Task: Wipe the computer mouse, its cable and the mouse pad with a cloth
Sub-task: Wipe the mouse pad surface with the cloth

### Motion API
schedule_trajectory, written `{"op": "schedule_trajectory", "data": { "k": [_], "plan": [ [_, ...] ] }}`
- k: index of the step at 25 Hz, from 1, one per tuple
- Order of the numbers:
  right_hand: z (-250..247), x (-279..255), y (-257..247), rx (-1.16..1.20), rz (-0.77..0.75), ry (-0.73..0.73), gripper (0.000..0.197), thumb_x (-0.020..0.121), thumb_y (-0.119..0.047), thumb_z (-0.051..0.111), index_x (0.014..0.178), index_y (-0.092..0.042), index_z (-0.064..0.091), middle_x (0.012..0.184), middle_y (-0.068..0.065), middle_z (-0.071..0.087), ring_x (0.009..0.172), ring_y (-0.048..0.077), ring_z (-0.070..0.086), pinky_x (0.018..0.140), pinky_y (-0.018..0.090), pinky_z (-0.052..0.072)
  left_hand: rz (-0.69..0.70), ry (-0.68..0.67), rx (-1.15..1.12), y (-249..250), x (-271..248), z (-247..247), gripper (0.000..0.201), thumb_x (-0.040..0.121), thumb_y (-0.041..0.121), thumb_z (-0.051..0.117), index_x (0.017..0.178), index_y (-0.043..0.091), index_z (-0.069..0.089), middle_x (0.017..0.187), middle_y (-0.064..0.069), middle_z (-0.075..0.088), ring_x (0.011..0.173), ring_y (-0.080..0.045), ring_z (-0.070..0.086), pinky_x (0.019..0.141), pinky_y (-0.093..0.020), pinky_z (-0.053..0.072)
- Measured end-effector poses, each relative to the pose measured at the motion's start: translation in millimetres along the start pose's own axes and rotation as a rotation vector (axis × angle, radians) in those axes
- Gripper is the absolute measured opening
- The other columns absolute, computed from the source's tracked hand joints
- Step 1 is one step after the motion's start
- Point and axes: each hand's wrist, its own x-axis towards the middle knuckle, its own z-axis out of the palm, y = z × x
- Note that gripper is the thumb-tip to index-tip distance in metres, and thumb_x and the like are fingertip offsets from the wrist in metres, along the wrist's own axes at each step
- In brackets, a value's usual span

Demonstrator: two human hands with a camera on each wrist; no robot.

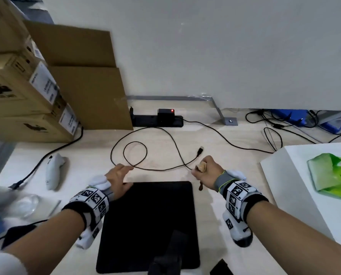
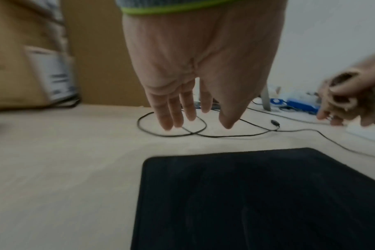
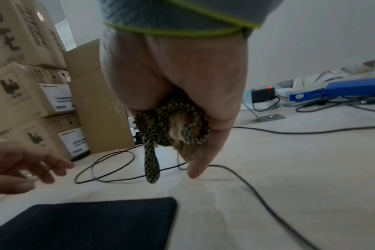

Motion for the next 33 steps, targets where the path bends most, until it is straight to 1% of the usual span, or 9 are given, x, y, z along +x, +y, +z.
{"op": "schedule_trajectory", "data": {
  "k": [4, 6, 9, 13, 19, 22, 26, 29, 33],
  "plan": [
    [39.2, -29.4, 15.8, -0.152, -0.055, -0.054, 0.029, 0.085, -0.049, 0.052, 0.088, -0.019, 0.048, 0.095, 0.005, 0.06, 0.091, 0.028, 0.058, 0.078, 0.032, 0.046, -0.22, -0.076, -0.159, -43.4, -80.3, 35.7, 0.059, 0.079, 0.041, 0.069, 0.132, 0.028, 0.048, 0.127, -0.001, 0.051, 0.099, -0.02, 0.062, 0.09, -0.037, 0.05],
    [57.2, -44.2, 11.1, -0.218, -0.072, -0.059, 0.029, 0.086, -0.051, 0.047, 0.087, -0.022, 0.051, 0.097, 0.007, 0.059, 0.092, 0.03, 0.057, 0.075, 0.031, 0.044, -0.239, -0.12, -0.168, -55.9, -116.5, 54.5, 0.063, 0.073, 0.046, 0.072, 0.13, 0.032, 0.048, 0.125, 0.004, 0.049, 0.095, -0.017, 0.061, 0.087, -0.035, 0.05],
    [81.2, -53.4, -12.8, -0.137, -0.066, -0.085, 0.03, 0.087, -0.052, 0.051, 0.091, -0.023, 0.056, 0.09, 0.001, 0.065, 0.087, 0.026, 0.06, 0.072, 0.029, 0.044, -0.102, -0.191, -0.057, -62.5, -141.6, 68.1, 0.085, 0.065, 0.051, 0.077, 0.139, 0.03, 0.039, 0.133, 0.005, 0.038, 0.112, -0.019, 0.05, 0.095, -0.033, 0.045],
    [111.8, -57.0, -43.7, 0.015, -0.089, -0.119, 0.019, 0.078, -0.04, 0.071, 0.089, -0.027, 0.062, 0.086, -0.005, 0.067, 0.086, 0.018, 0.065, 0.083, 0.027, 0.05, 0.05, -0.213, 0.229, -54.8, -144.2, 65.7, 0.101, 0.068, 0.061, 0.069, 0.149, 0.031, 0.017, 0.153, 0.004, 0.018, 0.137, -0.023, 0.022, 0.109, -0.037, 0.027],
    [143.0, -44.8, -118.0, -0.024, -0.224, 0.051, 0.02, 0.081, -0.025, 0.066, 0.098, -0.027, 0.056, 0.099, -0.001, 0.065, 0.089, 0.022, 0.06, 0.08, 0.025, 0.045, 0.193, -0.173, 0.205, -51.5, -132.0, 69.9, 0.103, 0.069, 0.068, 0.063, 0.15, 0.028, 0.013, 0.158, 0.005, 0.01, 0.144, -0.024, 0.008, 0.115, -0.041, 0.015],
    [170.7, -29.2, -141.0, -0.137, -0.359, 0.114, 0.025, 0.083, -0.023, 0.061, 0.107, -0.024, 0.052, 0.11, 0.004, 0.06, 0.102, 0.027, 0.055, 0.086, 0.036, 0.046, 0.239, -0.193, 0.241, -67.0, -129.1, 71.8, 0.105, 0.07, 0.07, 0.06, 0.151, 0.026, 0.009, 0.16, 0.007, 0.004, 0.146, -0.023, 0.003, 0.116, -0.042, 0.01],
    [215.6, -24.1, -136.8, -0.504, -0.395, 0.009, 0.045, 0.087, -0.033, 0.055, 0.13, -0.025, 0.043, 0.128, 0.005, 0.048, 0.113, 0.031, 0.046, 0.087, 0.038, 0.041, 0.204, -0.225, 0.25, -71.1, -131.3, 77.8, 0.107, 0.071, 0.071, 0.057, 0.151, 0.029, 0.0, 0.16, 0.011, -0.007, 0.147, -0.023, -0.007, 0.118, -0.046, -0.001],
    [235.6, -38.9, -119.9, -0.46, -0.391, -0.019, 0.05, 0.087, -0.024, 0.053, 0.136, -0.024, 0.043, 0.138, 0.003, 0.045, 0.116, 0.031, 0.049, 0.096, 0.035, 0.04, 0.174, -0.226, 0.245, -69.9, -131.5, 77.5, 0.109, 0.069, 0.073, 0.057, 0.15, 0.033, -0.004, 0.159, 0.016, -0.01, 0.146, -0.023, -0.015, 0.116, -0.051, -0.01],
    [250.4, -108.6, -85.5, -0.392, -0.588, -0.334, 0.049, 0.08, -0.011, 0.056, 0.127, -0.027, 0.052, 0.118, 0.005, 0.056, 0.104, 0.031, 0.056, 0.085, 0.039, 0.048, 0.143, -0.232, 0.192, -70.7, -134.6, 78.9, 0.107, 0.07, 0.072, 0.057, 0.149, 0.037, -0.007, 0.158, 0.02, -0.012, 0.145, -0.022, -0.02, 0.113, -0.051, -0.017]
  ]
}}
